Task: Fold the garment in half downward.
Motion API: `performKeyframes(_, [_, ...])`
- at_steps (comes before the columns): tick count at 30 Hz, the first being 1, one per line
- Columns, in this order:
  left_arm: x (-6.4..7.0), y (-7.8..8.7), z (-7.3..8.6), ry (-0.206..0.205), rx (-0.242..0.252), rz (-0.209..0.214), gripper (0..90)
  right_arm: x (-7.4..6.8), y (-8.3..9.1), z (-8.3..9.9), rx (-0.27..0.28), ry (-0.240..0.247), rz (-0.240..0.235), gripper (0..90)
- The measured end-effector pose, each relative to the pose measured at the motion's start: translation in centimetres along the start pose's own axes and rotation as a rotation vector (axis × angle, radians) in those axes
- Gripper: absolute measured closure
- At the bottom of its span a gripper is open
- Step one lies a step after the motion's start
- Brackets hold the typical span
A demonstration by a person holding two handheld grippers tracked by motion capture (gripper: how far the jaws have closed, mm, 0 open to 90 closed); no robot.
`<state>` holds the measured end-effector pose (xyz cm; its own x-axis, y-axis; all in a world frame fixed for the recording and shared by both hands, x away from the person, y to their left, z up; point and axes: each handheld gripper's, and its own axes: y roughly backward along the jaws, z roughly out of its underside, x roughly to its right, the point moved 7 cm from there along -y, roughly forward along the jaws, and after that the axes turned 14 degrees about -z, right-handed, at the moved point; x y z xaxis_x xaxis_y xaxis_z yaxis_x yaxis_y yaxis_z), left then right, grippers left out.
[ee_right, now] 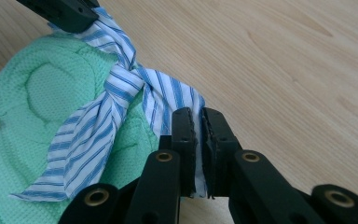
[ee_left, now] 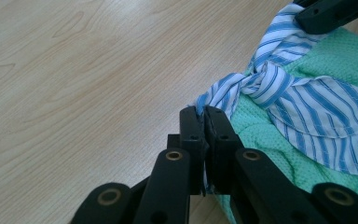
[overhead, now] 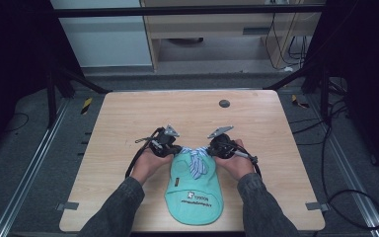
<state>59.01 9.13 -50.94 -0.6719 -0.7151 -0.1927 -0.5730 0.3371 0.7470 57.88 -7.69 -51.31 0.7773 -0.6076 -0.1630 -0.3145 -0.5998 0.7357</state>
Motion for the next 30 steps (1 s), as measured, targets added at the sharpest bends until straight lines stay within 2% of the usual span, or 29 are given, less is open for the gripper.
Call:
performKeyframes(5, [-0.1, 0.4, -0.2, -0.007, 0.0, -0.009, 87.1, -0.2, 0.3, -0.5, 0.004, 0.023, 0.005, 84.1])
performKeyframes(12, [-0.4, 0.7, -0.6, -0.001, 0.016, -0.027, 87.1, -0.4, 0.6, -0.9, 0.014, 0.025, 0.012, 84.0])
performKeyframes(19, [-0.8, 1.0, -1.1, -0.003, 0.02, -0.022, 87.1, -0.4, 1.1, -1.6, 0.03, 0.033, 0.01, 84.0])
performKeyframes(30, [-1.4, 1.6, -1.9, -0.016, 0.036, -0.042, 87.0, -0.1, 1.0, -2.0, 0.038, 0.034, 0.009, 84.0])
